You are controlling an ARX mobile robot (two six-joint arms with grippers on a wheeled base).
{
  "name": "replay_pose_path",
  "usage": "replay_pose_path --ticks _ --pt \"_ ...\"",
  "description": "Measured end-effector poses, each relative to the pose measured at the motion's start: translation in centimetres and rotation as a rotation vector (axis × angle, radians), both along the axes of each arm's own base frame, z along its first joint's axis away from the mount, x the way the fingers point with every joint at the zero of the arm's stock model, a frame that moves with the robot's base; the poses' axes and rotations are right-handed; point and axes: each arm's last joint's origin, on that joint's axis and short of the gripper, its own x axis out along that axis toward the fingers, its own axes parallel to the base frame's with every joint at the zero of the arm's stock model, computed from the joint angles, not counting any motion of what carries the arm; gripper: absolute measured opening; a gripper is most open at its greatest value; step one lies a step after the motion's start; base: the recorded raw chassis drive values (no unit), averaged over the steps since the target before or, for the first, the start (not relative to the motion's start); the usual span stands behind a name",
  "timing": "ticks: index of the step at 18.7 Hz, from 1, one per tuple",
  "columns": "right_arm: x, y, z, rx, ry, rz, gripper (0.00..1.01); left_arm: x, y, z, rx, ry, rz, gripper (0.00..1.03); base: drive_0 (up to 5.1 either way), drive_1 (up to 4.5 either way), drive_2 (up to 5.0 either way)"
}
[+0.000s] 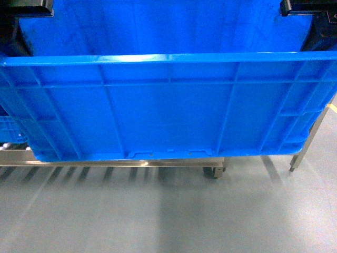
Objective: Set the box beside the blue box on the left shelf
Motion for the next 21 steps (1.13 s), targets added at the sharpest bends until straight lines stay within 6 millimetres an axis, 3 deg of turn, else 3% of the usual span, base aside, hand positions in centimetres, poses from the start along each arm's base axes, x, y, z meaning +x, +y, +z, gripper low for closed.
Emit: replay_pose_path --ticks 21 --pt "0.05 -0.01 -0.08 0.0 0.001 0.0 0.07 0.0 0.0 0.0 0.001 0.0 0.001 0.07 -5.0 2.47 2.5"
